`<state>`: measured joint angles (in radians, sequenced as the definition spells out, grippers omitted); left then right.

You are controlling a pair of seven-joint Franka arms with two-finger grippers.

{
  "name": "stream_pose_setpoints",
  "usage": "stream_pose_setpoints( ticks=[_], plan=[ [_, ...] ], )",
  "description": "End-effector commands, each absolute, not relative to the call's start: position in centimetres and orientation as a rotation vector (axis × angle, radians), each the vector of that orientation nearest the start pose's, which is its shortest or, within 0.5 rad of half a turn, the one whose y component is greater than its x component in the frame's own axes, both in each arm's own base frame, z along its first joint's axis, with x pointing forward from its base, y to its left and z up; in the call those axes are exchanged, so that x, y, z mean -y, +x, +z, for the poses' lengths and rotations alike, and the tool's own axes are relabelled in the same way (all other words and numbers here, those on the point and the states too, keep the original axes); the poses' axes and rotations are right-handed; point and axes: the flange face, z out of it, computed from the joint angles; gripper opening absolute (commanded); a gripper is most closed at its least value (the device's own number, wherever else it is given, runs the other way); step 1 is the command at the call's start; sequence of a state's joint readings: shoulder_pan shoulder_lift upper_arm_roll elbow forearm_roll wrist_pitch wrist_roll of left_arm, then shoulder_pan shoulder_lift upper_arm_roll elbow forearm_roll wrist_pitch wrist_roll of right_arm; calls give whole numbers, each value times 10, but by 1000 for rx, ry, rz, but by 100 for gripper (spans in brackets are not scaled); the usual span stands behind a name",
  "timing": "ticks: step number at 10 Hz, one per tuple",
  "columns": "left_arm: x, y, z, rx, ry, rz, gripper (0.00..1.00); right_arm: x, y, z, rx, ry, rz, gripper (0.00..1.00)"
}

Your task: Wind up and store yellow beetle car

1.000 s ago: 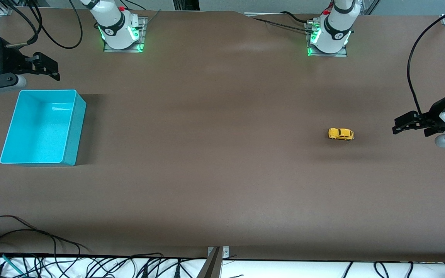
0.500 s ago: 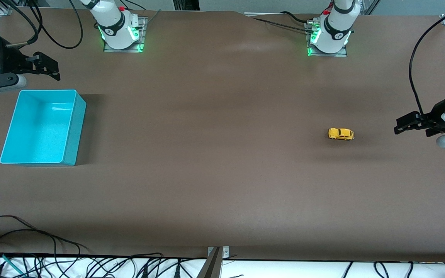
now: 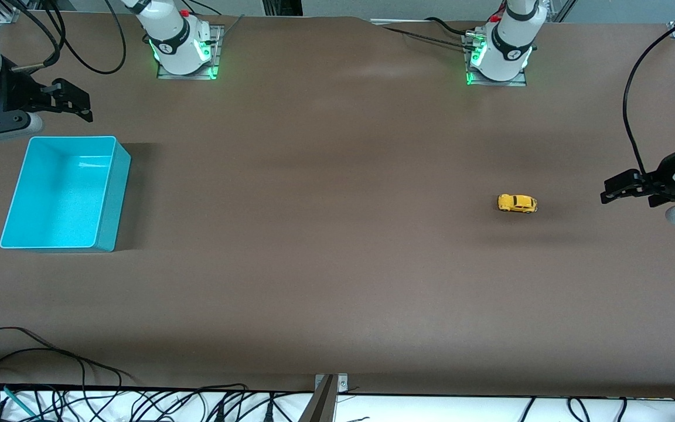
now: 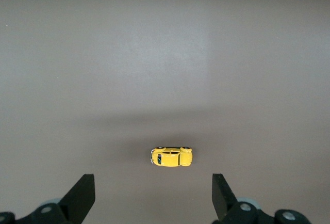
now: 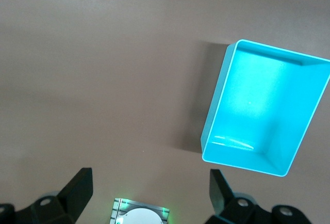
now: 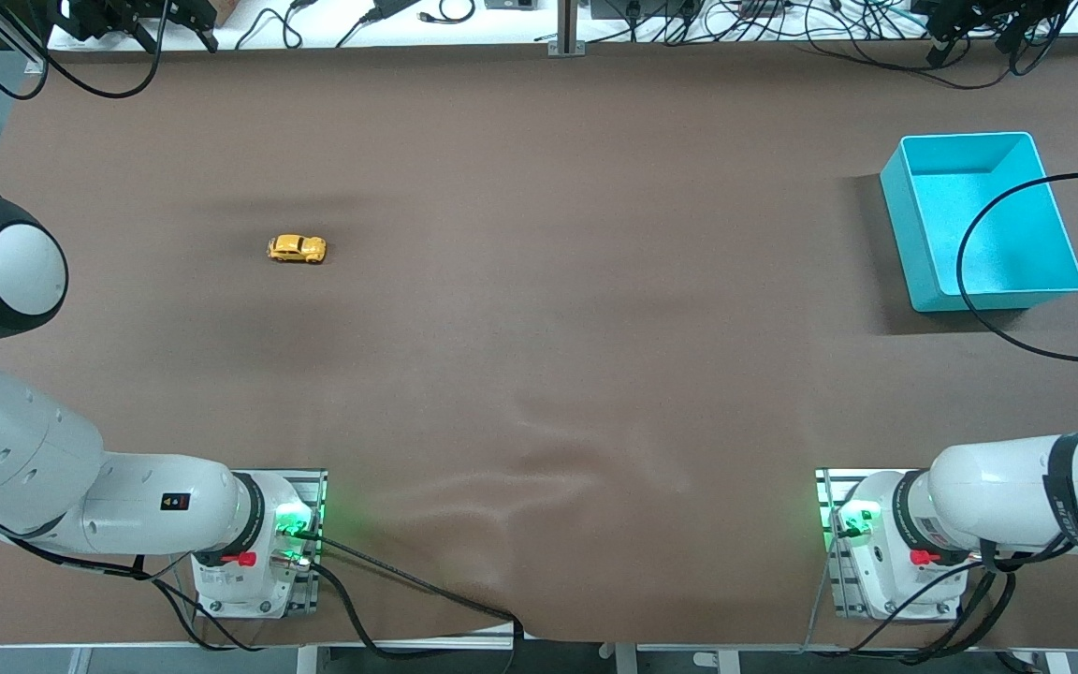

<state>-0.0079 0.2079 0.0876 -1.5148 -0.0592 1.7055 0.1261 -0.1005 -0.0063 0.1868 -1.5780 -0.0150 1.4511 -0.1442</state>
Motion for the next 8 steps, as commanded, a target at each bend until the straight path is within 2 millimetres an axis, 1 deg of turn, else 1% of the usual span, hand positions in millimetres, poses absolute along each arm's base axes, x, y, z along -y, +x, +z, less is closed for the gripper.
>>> stream_pose_setpoints(
  ticks=[1,8],
  plan=[
    [-43,623,541,-94,-3192,33,100,-46,543,624,393,-3122,174,100],
    [-41,624,540,-81,-3194,33,100,-46,542,622,393,-3122,189,100]
  ],
)
